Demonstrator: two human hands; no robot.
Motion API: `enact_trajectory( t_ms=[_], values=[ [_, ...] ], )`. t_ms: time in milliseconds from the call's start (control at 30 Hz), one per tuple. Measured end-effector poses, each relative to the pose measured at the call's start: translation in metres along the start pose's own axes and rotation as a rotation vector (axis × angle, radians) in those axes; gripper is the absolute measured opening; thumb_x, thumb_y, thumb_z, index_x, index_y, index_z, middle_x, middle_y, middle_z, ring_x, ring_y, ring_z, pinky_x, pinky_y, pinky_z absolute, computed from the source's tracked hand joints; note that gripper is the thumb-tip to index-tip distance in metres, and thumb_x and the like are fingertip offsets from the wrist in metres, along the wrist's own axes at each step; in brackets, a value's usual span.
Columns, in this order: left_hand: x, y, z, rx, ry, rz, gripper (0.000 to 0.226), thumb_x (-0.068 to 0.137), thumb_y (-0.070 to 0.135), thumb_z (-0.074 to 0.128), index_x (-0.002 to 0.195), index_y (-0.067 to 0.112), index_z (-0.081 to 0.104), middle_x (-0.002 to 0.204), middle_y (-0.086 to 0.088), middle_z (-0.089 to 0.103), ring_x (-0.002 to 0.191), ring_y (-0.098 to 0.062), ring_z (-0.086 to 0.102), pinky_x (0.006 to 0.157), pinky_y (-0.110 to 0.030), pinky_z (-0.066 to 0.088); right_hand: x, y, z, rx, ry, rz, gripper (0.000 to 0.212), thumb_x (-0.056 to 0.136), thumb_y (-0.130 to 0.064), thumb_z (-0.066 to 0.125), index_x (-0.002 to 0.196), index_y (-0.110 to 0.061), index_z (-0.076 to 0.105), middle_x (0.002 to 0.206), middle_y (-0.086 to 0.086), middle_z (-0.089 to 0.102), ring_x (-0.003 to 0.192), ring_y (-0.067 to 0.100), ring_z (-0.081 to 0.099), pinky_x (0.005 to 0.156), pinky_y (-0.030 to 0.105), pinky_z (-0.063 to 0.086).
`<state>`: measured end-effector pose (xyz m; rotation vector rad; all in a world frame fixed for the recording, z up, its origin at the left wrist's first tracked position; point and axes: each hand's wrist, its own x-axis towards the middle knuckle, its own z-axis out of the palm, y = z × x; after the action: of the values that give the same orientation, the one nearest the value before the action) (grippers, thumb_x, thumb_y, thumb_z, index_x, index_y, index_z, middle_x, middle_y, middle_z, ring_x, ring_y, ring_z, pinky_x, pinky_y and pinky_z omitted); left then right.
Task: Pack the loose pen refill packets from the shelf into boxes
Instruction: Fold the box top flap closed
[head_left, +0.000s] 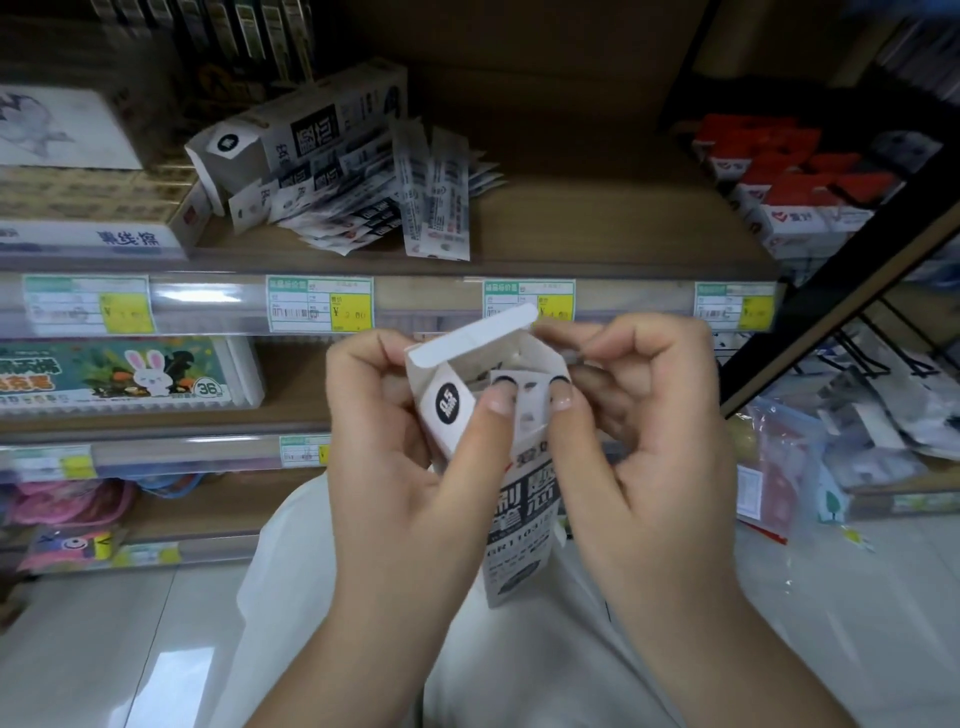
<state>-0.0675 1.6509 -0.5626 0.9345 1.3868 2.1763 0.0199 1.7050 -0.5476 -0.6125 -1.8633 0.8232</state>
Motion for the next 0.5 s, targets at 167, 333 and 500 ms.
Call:
enact_trajectory(
  t_ms=[167,333,500],
  values=[
    [-0.004,0.0,0.004,-0.006,0.007,0.01,0.02,0.074,0.029,0.049,0.092,0.037,0.049,0.075,0.015,0.059,0.065,-0.005,0.052,0.06,-0.016,0.042,0.004,-0.011,-0.012,-0.453,0.016,-0.168,0.018,0.077,0.004,0.059,0.085,-0.011,0.066,0.131,0.01,0.053,0.114,0.021,0.056,0.092,0.027,0.045],
    [-0.01,0.002,0.004,0.138,-0.028,0.049,0.023,0.078,0.029,0.043,0.1,0.031,0.047,0.084,0.018,0.06,0.072,0.0,0.054,0.065,-0.015,0.042,0.019,-0.028,-0.023,-0.707,-0.145,-0.055,0.016,0.075,-0.016,0.059,0.083,-0.017,0.073,0.122,0.005,0.062,0.108,0.03,0.06,0.074,0.045,0.053],
    [-0.013,0.003,0.007,0.19,-0.019,0.017,0.028,0.073,0.034,0.04,0.097,0.044,0.049,0.081,0.017,0.062,0.063,-0.014,0.054,0.055,-0.027,0.041,0.046,-0.051,-0.03,-0.846,-0.532,0.145,0.017,0.088,-0.027,0.057,0.094,-0.027,0.073,0.133,-0.012,0.05,0.125,0.018,0.042,0.094,0.039,0.043]
  ],
)
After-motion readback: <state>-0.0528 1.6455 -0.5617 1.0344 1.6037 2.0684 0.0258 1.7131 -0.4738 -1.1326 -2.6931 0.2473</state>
